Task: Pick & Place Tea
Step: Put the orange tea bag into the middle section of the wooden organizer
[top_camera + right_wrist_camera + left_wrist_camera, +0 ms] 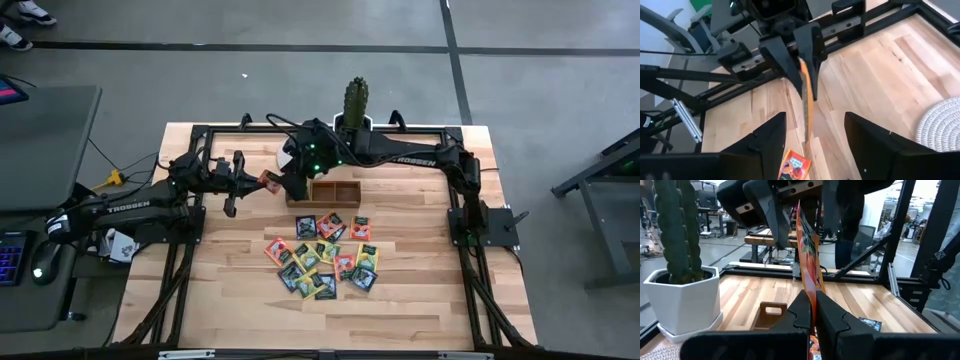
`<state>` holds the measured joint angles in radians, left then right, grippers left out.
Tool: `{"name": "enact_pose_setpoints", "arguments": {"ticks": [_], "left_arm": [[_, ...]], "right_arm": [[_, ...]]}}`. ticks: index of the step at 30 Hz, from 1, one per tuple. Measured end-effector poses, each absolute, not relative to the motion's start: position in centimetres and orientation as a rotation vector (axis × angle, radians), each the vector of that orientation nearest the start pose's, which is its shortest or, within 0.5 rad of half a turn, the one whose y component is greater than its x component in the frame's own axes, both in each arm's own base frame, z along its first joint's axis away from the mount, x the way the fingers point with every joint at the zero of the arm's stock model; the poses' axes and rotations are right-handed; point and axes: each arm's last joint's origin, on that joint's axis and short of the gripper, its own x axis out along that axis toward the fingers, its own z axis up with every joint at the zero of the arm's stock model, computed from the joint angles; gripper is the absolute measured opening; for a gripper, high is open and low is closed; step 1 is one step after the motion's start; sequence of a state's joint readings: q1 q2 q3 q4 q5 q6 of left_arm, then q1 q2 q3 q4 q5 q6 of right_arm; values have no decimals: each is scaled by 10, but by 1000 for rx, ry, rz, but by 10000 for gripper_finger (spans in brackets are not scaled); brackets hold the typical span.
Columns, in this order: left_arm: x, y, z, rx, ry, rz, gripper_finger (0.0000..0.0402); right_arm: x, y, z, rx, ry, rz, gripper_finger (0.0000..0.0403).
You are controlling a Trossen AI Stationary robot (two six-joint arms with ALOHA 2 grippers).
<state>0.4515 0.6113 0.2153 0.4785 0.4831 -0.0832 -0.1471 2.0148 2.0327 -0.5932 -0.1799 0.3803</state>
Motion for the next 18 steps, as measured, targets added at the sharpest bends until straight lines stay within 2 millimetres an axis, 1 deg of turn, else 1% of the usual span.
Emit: {"name": "enact_pose_setpoints", "arguments": {"ticks": [3,5,10,11,16,18], "left_arm": [[137,52,224,-46,-72,-34,0],[137,52,224,-46,-72,-34,0],[137,52,224,-46,-72,-33,0],[137,52,224,-46,-72,-33,0],[137,52,223,-28,-71,-26,2],[137,52,223,0,-72,-25,11]], "right_arm": [[454,-61,354,466,571,-75,154],[454,-62,354,466,569,-75,123],[454,-61,354,461,570,-72,28],[454,-61,354,452,570,-69,14],[454,-61,353,445,571,-91,3],[454,-61,353,437,573,-104,3]]}}
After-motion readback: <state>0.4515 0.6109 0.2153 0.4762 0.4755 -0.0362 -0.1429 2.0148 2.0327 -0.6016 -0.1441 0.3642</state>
